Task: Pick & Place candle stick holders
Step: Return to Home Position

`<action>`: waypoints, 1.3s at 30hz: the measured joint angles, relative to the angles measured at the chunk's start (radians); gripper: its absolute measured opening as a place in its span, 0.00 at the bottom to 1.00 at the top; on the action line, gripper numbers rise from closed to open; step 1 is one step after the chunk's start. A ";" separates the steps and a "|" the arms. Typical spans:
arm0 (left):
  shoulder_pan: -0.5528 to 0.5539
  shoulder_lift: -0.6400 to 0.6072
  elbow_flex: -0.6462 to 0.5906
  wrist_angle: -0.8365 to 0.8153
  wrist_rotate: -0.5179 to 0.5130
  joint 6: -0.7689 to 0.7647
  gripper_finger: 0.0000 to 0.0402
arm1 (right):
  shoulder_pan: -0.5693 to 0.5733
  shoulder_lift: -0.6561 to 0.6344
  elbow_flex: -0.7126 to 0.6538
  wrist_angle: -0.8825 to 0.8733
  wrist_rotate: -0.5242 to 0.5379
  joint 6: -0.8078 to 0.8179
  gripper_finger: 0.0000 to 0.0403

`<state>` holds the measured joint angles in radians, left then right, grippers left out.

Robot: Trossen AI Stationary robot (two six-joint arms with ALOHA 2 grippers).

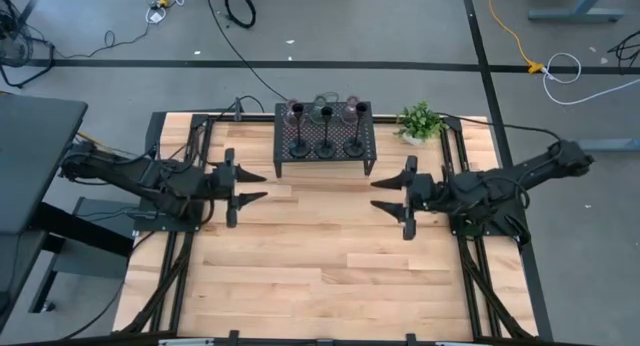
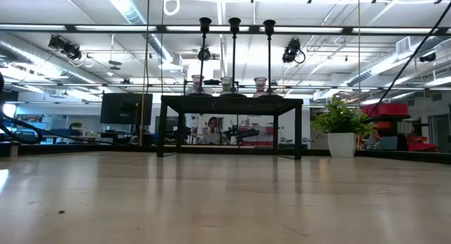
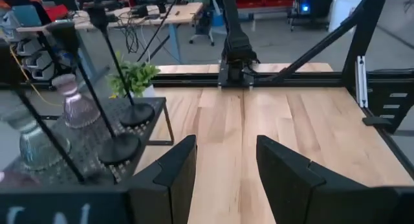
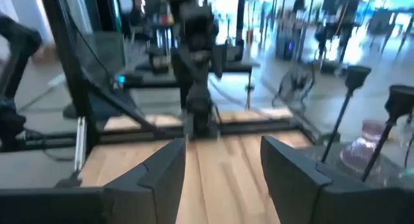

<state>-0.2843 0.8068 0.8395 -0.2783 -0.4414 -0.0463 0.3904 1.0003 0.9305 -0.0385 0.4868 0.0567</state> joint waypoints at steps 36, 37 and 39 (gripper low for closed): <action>0.014 -0.519 -0.830 0.477 -0.154 0.094 0.41 | -0.215 -0.191 -0.915 0.877 0.020 -0.022 0.49; 0.014 -0.520 -0.830 0.476 -0.171 0.105 0.41 | -0.214 -0.191 -0.915 0.849 0.036 0.022 0.49; 0.014 -0.520 -0.830 0.473 -0.193 0.132 0.41 | -0.215 -0.189 -0.915 0.784 0.045 0.093 0.49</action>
<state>-0.2703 0.2871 0.0093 0.1950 -0.6348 0.0853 0.1759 0.8115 0.0154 0.7456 0.5315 0.1500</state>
